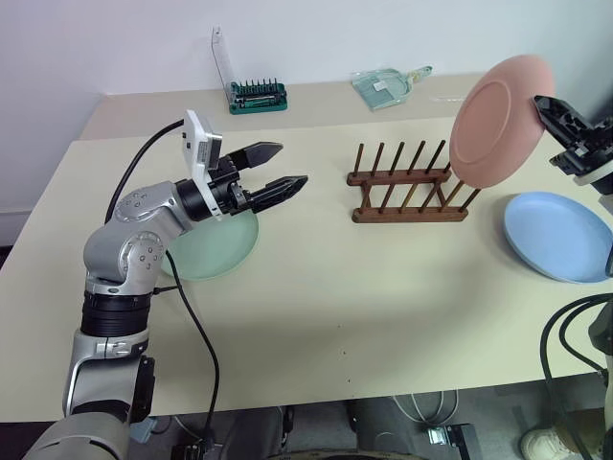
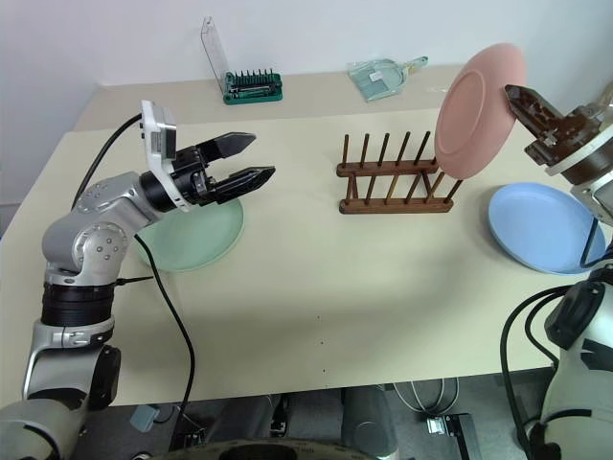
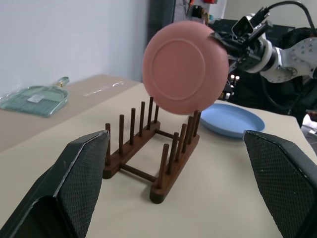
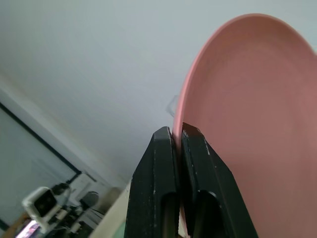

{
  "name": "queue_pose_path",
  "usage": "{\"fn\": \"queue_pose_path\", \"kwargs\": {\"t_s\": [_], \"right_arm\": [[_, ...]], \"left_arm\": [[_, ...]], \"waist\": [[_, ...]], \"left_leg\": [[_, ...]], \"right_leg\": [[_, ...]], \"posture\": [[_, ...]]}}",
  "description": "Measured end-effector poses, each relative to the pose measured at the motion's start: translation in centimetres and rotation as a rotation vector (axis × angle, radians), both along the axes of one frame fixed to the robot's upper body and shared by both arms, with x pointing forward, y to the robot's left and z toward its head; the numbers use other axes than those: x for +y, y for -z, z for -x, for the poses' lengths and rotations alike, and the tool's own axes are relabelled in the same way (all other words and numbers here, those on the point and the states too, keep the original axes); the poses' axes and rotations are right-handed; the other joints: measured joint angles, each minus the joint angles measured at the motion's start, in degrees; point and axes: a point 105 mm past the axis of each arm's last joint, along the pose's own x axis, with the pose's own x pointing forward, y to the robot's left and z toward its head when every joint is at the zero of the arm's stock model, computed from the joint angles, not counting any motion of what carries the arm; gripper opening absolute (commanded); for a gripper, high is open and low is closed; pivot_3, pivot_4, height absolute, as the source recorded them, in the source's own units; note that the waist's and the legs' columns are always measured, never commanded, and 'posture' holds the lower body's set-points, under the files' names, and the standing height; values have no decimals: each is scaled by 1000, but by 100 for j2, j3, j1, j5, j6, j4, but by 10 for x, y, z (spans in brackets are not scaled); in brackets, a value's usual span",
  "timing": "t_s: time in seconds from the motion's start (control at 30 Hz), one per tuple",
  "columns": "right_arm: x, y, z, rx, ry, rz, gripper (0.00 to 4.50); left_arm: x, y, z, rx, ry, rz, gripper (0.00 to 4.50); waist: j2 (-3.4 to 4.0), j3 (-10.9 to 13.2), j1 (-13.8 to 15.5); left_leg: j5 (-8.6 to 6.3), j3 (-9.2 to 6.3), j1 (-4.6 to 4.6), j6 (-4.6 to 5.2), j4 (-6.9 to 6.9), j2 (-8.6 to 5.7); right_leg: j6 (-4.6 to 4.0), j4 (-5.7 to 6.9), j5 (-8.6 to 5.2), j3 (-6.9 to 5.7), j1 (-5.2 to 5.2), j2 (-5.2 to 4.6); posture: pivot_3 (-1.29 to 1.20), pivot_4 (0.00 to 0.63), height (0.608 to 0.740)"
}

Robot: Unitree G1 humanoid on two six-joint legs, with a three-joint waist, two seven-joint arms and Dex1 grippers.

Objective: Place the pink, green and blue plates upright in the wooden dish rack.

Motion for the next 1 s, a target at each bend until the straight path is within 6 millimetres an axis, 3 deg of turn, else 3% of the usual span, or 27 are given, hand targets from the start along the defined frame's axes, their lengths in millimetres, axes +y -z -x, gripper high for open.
{"fn": "queue_pose_path", "kwargs": {"t_s": [0.1, 0.2, 0.43, 0.63, 0.83, 1.0], "right_arm": [[0, 5, -2, -2, 15, 30, 0], [4, 12, -5, 12, -4, 18, 944], [9, 15, -3, 20, -51, -5, 4311], [0, 7, -6, -76, 39, 54, 4416], [-21, -34, 1, -296, 183, -11, 4416], [-31, -36, 4, -348, 271, 17, 4416]], "left_arm": [[0, 0, 0, 0, -1, -1, 4447], [0, 0, 0, 0, -2, -3, 4500], [0, 1, -1, 0, -11, -10, 4500], [1, 1, -2, 0, -15, -12, 4500], [1, 1, -2, -3, -18, -15, 4500], [1, 2, -2, -5, -21, -19, 4500]], "waist": [[0, 0, 0], [0, 0, 0], [0, 0, 0], [0, 0, -3], [-1, 0, 1], [0, 0, -4]], "left_leg": [[7, 0, 0, -12, 0, 0], [7, 0, 0, -13, 0, 0], [7, 0, 0, -13, 0, 0], [8, 0, 0, -14, 0, 0], [7, -1, 1, -14, 0, 0], [8, 0, 2, -13, 0, 0]], "right_leg": [[0, 0, 0, 0, 0, 0], [0, 0, 0, 0, 0, 0], [0, 0, 0, 0, 0, 0], [0, 1, 0, 0, 0, 0], [0, 0, 0, 0, 2, 0], [0, 1, 0, 0, 1, 0]], "posture": [[0, 150, 740], [0, 150, 740], [0, 150, 740], [0, 150, 740], [0, 150, 740], [0, 150, 740]]}}
